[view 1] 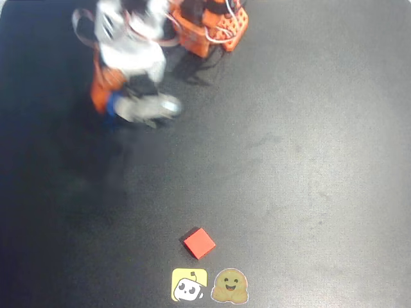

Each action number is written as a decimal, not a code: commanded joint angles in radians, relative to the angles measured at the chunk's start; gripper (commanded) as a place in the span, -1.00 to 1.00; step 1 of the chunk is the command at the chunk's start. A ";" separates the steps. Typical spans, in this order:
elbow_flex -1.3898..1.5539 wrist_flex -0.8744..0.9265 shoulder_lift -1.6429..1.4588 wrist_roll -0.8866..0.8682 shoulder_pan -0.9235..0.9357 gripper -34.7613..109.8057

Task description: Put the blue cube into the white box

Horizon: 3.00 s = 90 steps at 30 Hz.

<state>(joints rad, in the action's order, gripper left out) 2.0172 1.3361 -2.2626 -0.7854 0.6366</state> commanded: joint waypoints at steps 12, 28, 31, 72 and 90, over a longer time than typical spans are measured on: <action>0.149 0.143 -0.337 -0.161 0.321 -0.52; 0.382 0.244 -0.630 -0.382 0.500 -0.52; 0.451 0.245 -0.676 -0.419 0.500 -0.52; 0.678 0.109 -0.873 -0.446 0.483 -0.20; 0.721 0.000 -0.973 -0.360 0.407 -0.52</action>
<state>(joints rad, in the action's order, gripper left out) 2.7443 1.3698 -3.2275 -1.1628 1.0799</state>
